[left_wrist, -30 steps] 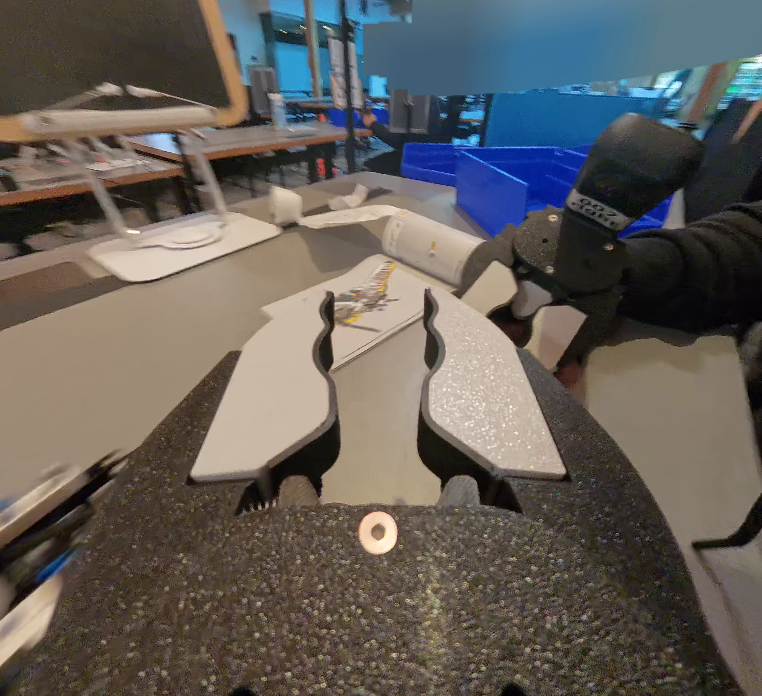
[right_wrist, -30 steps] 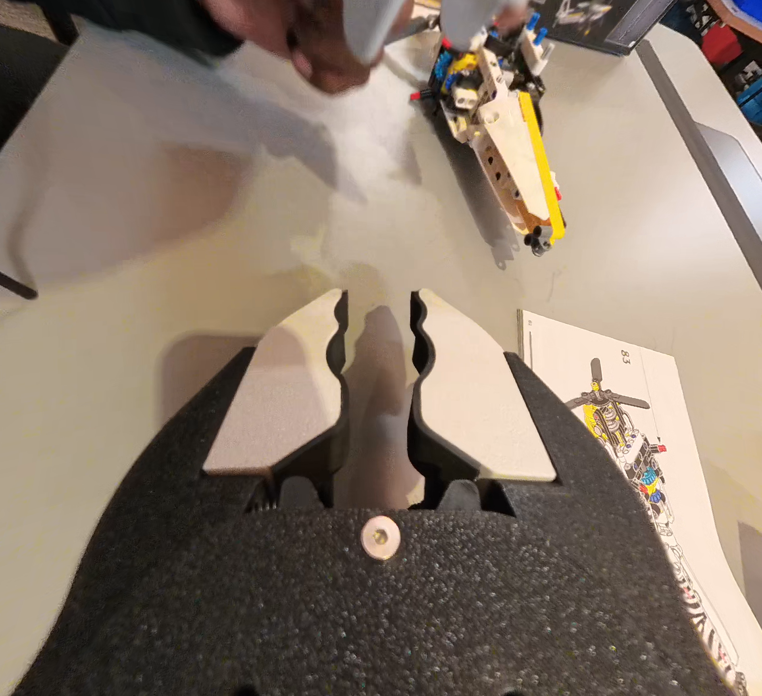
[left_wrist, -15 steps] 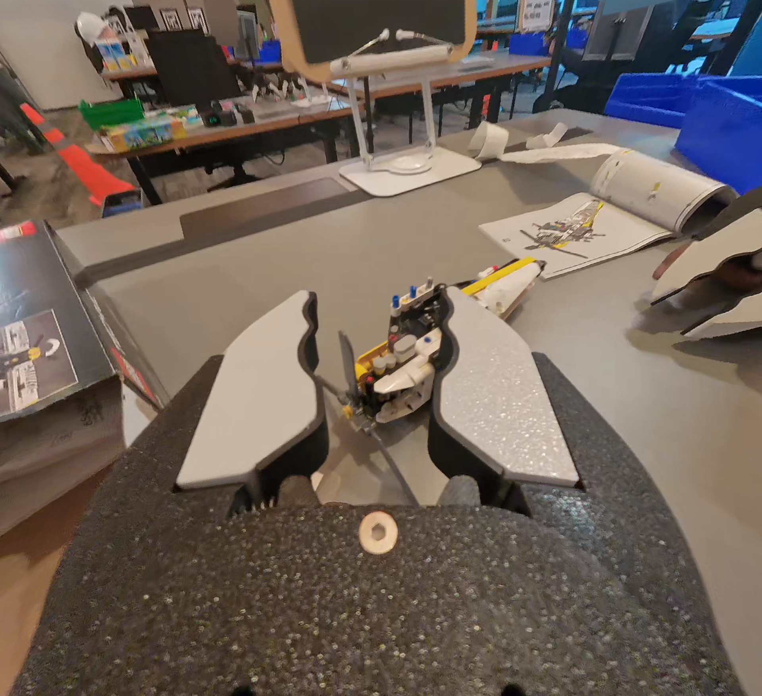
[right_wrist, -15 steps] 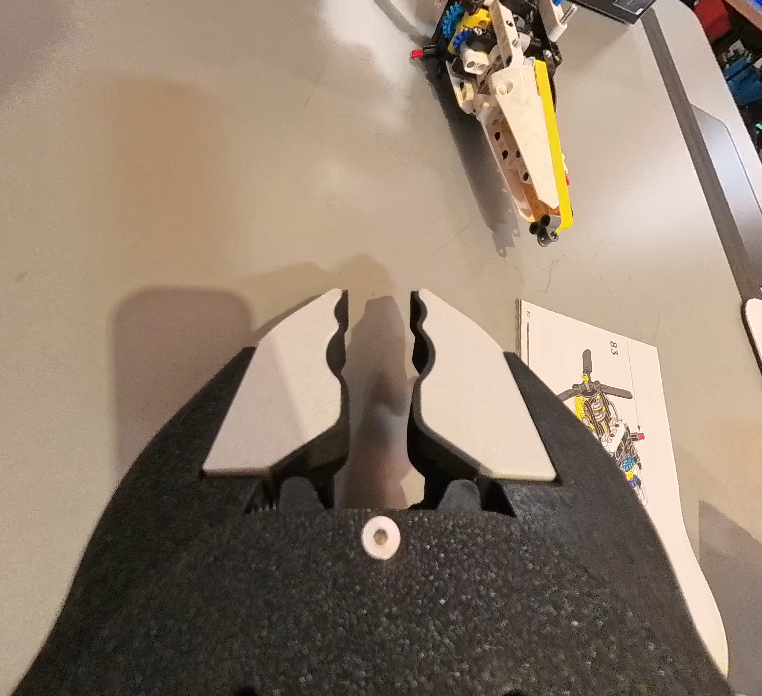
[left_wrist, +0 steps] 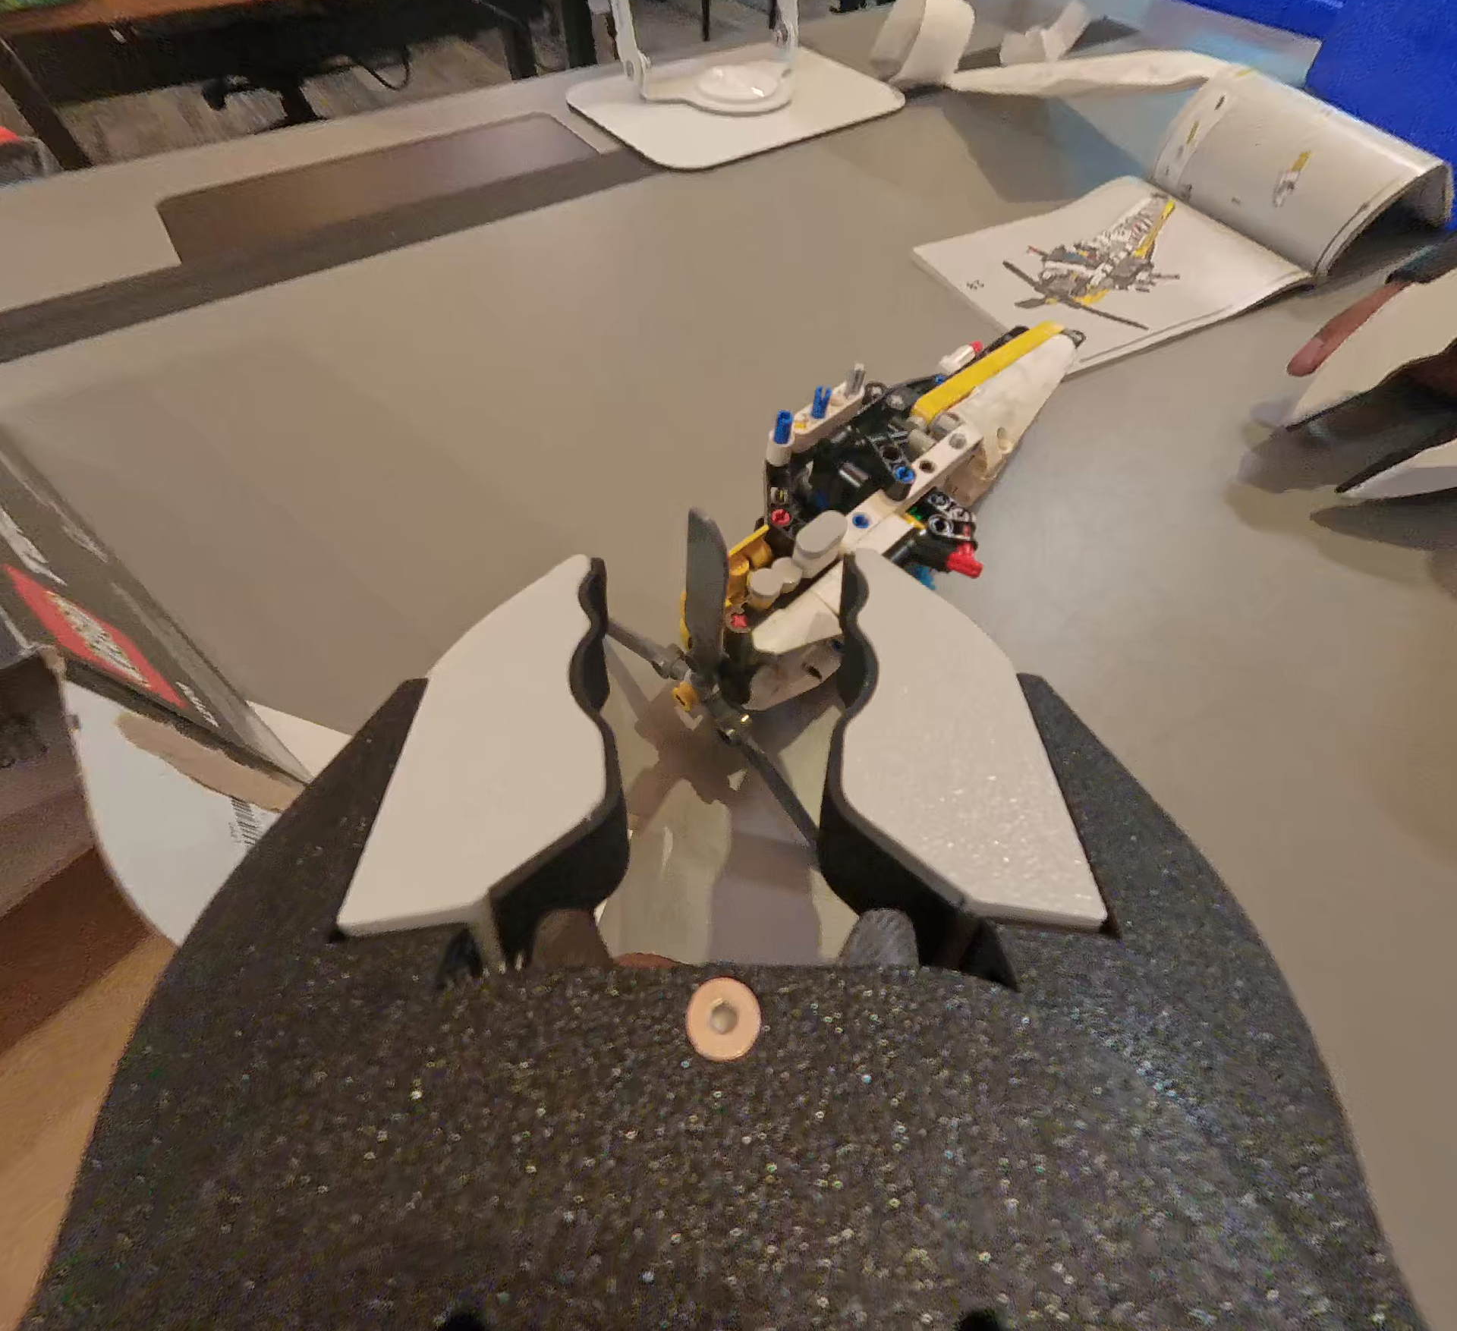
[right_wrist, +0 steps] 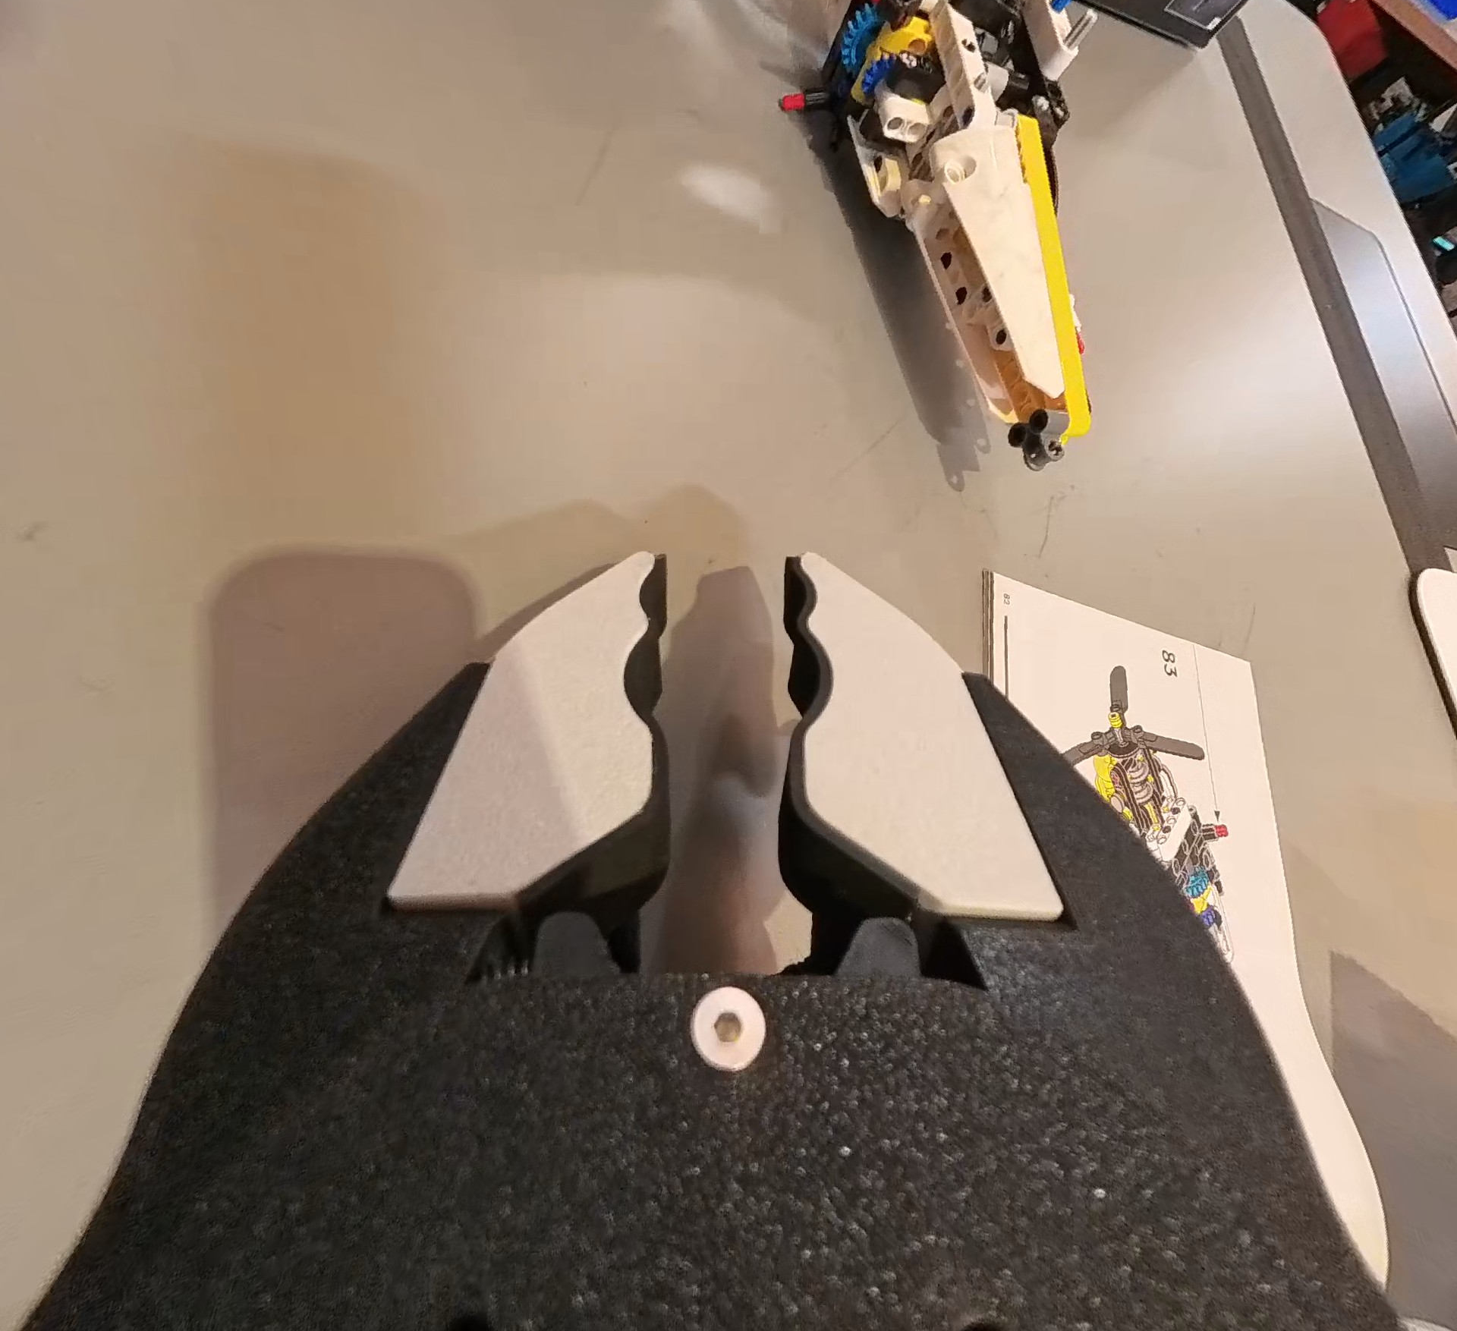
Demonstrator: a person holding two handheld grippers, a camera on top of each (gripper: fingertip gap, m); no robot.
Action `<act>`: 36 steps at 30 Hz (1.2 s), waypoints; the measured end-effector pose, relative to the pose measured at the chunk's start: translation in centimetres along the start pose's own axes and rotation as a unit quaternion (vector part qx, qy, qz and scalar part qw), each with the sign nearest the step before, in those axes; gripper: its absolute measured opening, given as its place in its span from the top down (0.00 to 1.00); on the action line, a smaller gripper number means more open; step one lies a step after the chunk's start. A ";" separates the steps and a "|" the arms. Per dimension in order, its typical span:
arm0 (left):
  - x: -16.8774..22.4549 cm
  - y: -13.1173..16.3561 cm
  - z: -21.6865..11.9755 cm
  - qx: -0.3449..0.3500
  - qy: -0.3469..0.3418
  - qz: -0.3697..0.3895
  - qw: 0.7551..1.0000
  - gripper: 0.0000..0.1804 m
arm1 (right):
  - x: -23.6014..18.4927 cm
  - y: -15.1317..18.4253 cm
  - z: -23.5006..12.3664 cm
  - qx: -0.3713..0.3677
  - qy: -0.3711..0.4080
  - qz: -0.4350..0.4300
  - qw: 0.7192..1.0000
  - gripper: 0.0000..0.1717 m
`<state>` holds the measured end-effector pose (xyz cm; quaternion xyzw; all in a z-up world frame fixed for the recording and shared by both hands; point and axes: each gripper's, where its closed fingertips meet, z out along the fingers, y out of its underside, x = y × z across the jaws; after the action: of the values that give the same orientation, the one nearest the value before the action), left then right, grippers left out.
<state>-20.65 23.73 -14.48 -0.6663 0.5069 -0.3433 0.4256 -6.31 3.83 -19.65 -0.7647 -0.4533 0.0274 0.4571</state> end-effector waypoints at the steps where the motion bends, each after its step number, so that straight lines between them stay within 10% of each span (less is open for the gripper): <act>1: 0.0 0.2 0.2 -0.008 0.008 0.000 1.000 0.68 | 0.0 0.0 0.0 0.000 0.000 0.000 1.000 0.84; 10: 0.7 1.2 0.7 -0.044 0.064 0.002 0.997 0.86 | 0.0 0.0 0.0 0.000 -0.002 0.000 1.000 0.84; 27: 6.3 -0.9 -0.1 0.020 -0.092 0.328 0.940 0.94 | 0.0 -0.1 0.1 0.001 0.001 -0.002 1.000 0.84; 36: 7.4 -1.1 -0.8 -0.035 -0.091 0.269 0.958 0.94 | 0.0 -0.2 0.1 0.003 0.011 -0.011 1.000 0.84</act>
<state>-19.09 16.48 -12.94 -0.5483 0.6382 -0.1360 0.5229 -6.46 3.97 -19.57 -0.7588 -0.4563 0.0151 0.4645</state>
